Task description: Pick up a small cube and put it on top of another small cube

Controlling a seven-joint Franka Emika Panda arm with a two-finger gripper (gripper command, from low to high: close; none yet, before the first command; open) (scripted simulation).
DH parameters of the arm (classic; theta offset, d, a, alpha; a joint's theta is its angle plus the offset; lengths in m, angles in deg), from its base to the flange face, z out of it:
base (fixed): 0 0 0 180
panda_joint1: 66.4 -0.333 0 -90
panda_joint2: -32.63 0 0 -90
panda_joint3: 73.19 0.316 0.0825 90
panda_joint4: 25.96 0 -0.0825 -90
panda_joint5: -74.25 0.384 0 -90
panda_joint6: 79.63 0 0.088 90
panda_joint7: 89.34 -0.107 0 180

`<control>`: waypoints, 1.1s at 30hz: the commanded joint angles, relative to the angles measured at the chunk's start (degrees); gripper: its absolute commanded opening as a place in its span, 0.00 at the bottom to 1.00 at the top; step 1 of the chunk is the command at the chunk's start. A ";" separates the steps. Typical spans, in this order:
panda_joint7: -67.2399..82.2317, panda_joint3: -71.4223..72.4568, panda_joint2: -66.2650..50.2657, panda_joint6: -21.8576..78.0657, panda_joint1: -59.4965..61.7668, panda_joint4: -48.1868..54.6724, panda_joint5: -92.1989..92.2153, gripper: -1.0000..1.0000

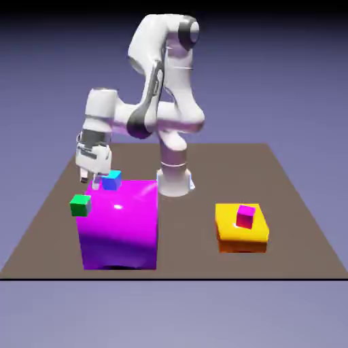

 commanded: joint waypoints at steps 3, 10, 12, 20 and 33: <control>-5.41 0.03 -3.40 1.58 6.28 0.94 -0.10 0.50; -13.52 7.93 -11.77 0.26 20.81 -4.59 -5.31 0.50; -16.49 10.24 -13.27 0.17 24.97 -6.35 -7.38 0.50; -21.36 6.18 -24.97 -9.81 23.43 -4.85 -12.51 0.50; -10.57 14.50 -7.56 2.90 23.83 -0.87 -3.71 0.00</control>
